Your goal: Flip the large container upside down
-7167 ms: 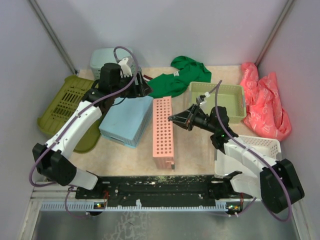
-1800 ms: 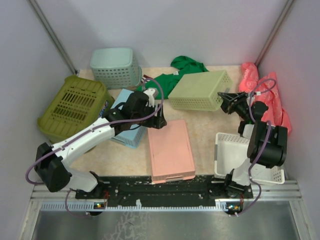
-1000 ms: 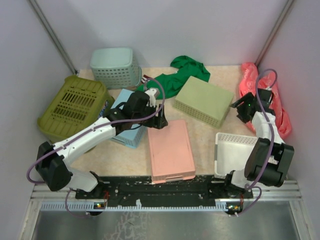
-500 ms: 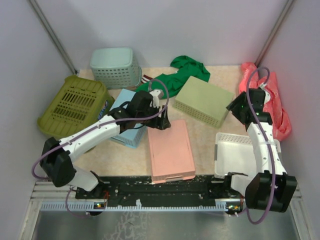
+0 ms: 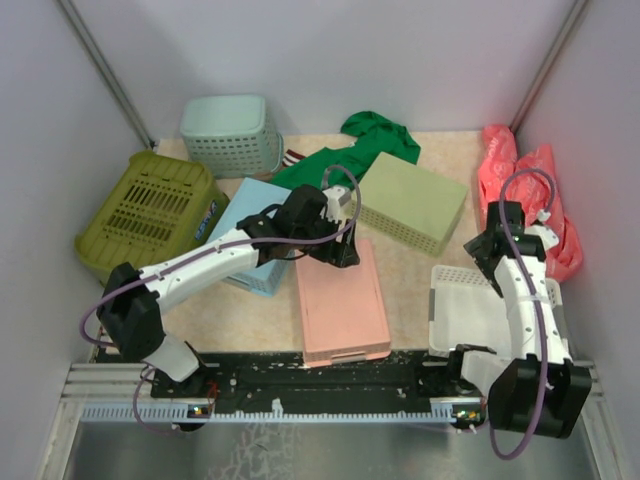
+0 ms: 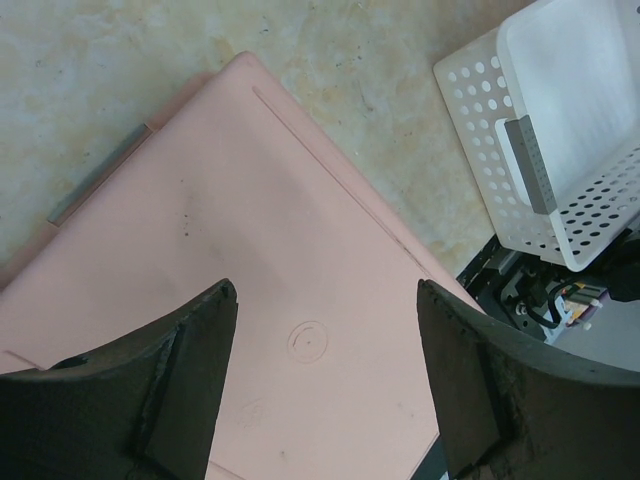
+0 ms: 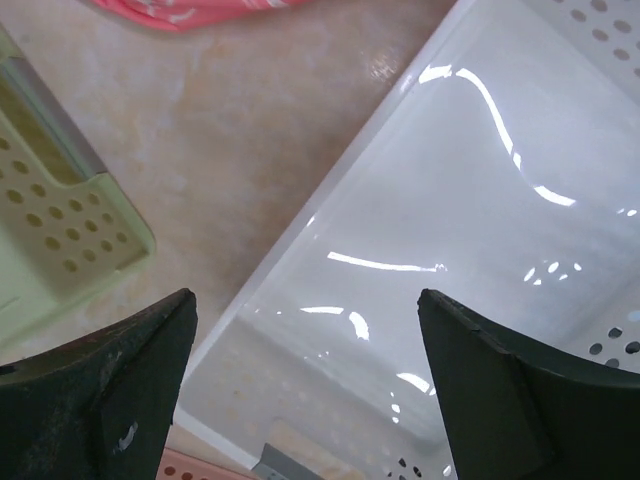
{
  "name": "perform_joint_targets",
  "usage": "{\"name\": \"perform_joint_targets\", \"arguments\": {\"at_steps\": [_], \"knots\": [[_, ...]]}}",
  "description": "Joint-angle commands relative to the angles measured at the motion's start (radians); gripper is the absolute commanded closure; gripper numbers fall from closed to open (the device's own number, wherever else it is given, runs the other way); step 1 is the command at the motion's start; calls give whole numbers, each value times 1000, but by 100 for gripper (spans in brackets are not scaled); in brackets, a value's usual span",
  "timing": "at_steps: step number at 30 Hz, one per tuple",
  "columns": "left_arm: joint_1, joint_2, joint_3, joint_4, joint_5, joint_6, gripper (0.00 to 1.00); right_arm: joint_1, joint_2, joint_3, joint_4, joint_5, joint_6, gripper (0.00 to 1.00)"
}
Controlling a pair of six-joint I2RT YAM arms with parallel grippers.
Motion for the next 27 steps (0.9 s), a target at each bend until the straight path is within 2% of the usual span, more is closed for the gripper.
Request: {"name": "perform_joint_targets", "arguments": {"at_steps": [1,7,16,20,24,27], "knots": [[-1,-14,9,15,-4,20,22,-63,59,-56,49,-55,37,8],[-3,-39,-14,-5,-31,24,20,-100,131,-99,123,-151,36,7],[-32,-16,18,10,-12,29,20,-102,108,-131,173,-155,37,8],[-74,45,98,9,24,36,20,-118,99,-152,198,-149,36,21],[-85,129,164,15,232,-16,20,-126,71,-170,223,-144,33,26],[-133,199,196,45,258,-17,20,-126,49,-188,240,-138,32,44]]}}
